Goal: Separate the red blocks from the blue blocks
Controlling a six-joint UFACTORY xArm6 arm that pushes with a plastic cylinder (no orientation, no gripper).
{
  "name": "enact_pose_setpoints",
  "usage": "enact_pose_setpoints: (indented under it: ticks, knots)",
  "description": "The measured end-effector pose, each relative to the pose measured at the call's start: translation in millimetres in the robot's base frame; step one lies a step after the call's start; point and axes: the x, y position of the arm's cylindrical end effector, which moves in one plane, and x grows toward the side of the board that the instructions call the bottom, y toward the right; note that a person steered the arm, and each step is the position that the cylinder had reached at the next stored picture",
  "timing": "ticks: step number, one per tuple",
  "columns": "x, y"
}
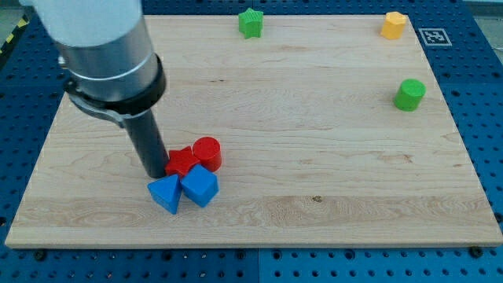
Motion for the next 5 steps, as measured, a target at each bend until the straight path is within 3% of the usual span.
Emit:
enact_pose_setpoints:
  ticks: [5]
  knots:
    - [0.0, 87.2]
